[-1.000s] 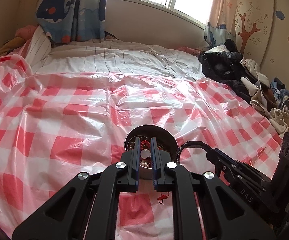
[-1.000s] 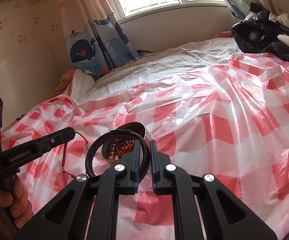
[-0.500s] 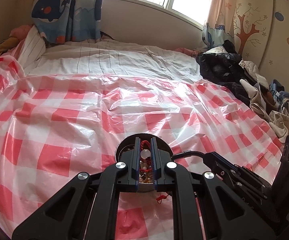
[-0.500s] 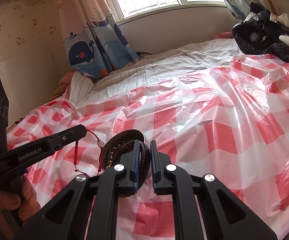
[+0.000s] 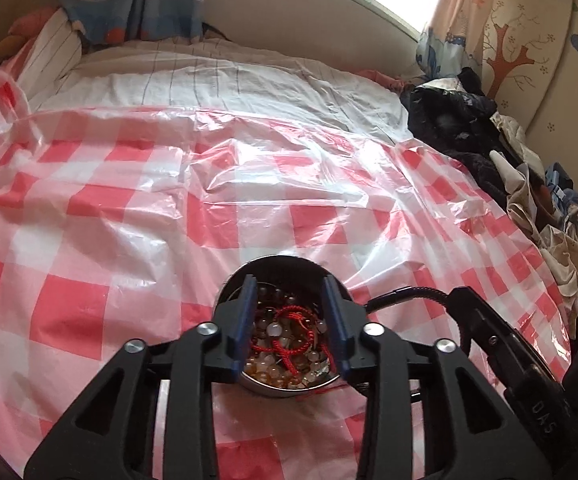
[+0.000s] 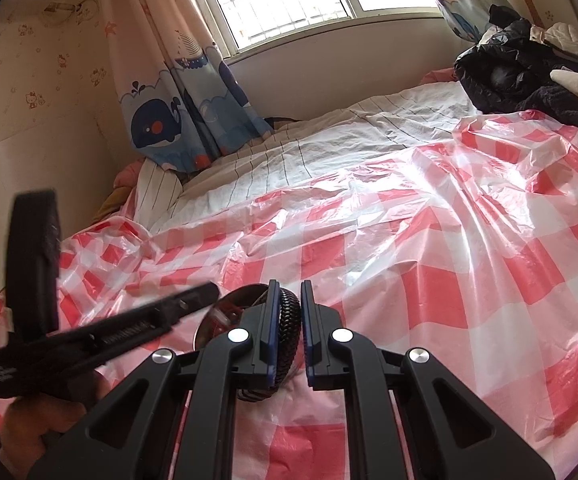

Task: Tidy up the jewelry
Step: 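Lower the black braided bracelet into the tin and open the right tool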

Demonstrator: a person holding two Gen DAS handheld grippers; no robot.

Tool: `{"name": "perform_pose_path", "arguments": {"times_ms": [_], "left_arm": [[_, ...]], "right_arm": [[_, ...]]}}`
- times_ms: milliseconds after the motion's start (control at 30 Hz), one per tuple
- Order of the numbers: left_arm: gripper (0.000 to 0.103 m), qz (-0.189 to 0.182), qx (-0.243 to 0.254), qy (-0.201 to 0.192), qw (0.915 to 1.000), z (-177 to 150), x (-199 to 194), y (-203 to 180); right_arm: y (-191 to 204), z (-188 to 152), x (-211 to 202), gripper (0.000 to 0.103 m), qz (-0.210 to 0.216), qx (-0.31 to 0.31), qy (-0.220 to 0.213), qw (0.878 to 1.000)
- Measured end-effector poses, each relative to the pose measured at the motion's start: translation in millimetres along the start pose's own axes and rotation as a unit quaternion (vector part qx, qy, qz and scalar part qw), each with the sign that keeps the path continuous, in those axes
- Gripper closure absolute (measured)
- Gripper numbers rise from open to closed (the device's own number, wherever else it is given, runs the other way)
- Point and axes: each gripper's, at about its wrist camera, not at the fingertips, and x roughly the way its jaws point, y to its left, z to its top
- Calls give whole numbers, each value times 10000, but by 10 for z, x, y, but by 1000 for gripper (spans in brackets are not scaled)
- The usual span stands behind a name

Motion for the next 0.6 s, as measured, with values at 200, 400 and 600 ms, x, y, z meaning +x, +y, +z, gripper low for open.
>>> {"name": "perform_pose_path", "arguments": {"times_ms": [200, 400, 600], "left_arm": [[63, 131, -421, -221, 9988, 46, -130, 300], [60, 177, -700, -306, 9969, 34, -139, 462], [58, 229, -859, -360, 9954, 18, -142, 568]], "right_arm": [[82, 76, 135, 92, 197, 26, 44, 9998], [178, 123, 279, 92, 484, 161, 100, 9986], [434, -8, 782, 90, 9, -753, 821, 9938]]}}
